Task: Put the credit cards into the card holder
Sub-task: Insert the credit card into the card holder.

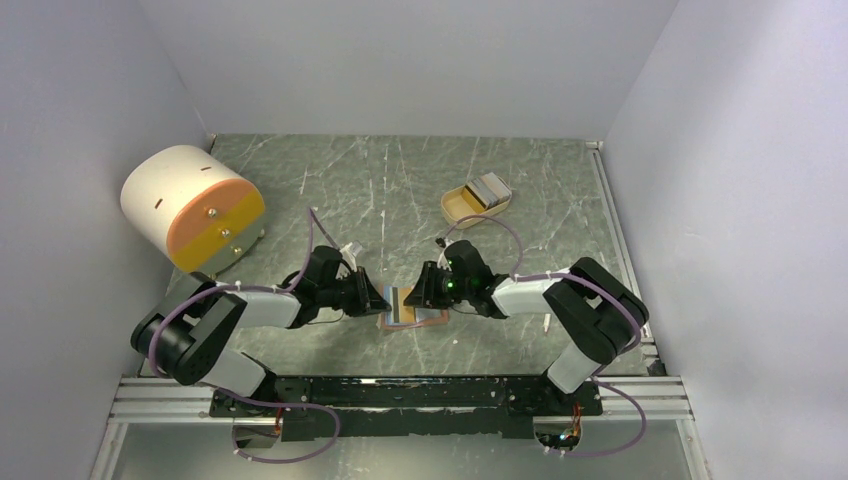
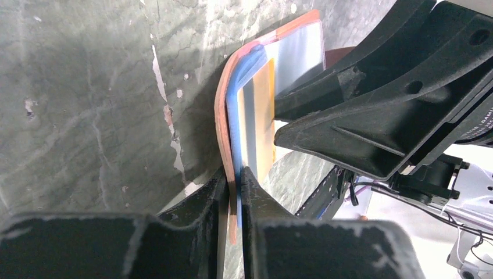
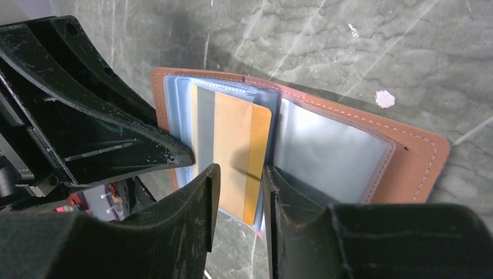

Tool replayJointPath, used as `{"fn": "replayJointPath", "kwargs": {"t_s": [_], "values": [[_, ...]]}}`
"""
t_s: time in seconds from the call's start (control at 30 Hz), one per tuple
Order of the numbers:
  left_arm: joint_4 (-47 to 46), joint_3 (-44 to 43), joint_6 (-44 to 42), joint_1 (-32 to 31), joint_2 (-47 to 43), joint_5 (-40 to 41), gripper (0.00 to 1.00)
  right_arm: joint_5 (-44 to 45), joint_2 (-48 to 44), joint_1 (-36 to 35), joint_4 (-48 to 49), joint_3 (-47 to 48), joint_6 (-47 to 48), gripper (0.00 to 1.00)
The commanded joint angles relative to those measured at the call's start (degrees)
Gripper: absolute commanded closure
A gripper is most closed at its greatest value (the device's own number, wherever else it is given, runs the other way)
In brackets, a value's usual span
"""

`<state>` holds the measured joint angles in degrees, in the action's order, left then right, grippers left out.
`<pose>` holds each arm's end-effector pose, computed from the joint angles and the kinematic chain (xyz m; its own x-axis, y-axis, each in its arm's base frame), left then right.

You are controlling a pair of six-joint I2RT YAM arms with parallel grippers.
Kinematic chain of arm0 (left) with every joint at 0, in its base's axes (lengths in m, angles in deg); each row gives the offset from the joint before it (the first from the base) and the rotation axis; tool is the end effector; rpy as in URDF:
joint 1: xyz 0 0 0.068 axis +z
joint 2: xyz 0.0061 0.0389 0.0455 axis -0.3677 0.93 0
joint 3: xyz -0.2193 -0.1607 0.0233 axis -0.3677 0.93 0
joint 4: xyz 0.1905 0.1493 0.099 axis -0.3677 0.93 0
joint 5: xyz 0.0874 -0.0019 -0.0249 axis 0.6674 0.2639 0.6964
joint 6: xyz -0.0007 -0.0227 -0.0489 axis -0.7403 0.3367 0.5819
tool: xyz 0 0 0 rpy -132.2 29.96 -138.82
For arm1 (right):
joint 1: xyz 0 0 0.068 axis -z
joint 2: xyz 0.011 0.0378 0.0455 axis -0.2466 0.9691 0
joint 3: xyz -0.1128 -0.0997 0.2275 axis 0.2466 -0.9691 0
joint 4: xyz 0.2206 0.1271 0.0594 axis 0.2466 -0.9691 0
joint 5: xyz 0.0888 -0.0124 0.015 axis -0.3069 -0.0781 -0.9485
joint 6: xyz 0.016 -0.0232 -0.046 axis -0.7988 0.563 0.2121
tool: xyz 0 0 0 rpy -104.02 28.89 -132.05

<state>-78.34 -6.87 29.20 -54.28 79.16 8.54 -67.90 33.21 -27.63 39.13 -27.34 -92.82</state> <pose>0.1926 -0.1431 0.1177 -0.9415 -0.2070 -0.2660 0.0829 0.6227 -0.7781 0.2057 0.2009 0.1240 -0.9247 0.0844 -0.3711 -0.2222 0.6720 0.7064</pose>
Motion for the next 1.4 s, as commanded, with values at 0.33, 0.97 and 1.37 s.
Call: {"fn": "replayJointPath", "kwargs": {"t_s": [0.33,0.97,1.37], "values": [[-7.9,2.0,3.4,0.1,-3.7,-3.8,0.77,-2.3,1.4,-0.8,6.9,-2.4,-0.3,0.77],[-15.5,4.7,5.0,0.2,-6.8,-7.0,0.91,-3.4,3.4,-0.8,10.9,-4.6,-1.5,0.85],[-18.0,4.4,4.6,0.1,-5.3,-8.7,0.91,-3.3,3.9,-0.7,10.3,-4.1,-0.8,0.85]]}}
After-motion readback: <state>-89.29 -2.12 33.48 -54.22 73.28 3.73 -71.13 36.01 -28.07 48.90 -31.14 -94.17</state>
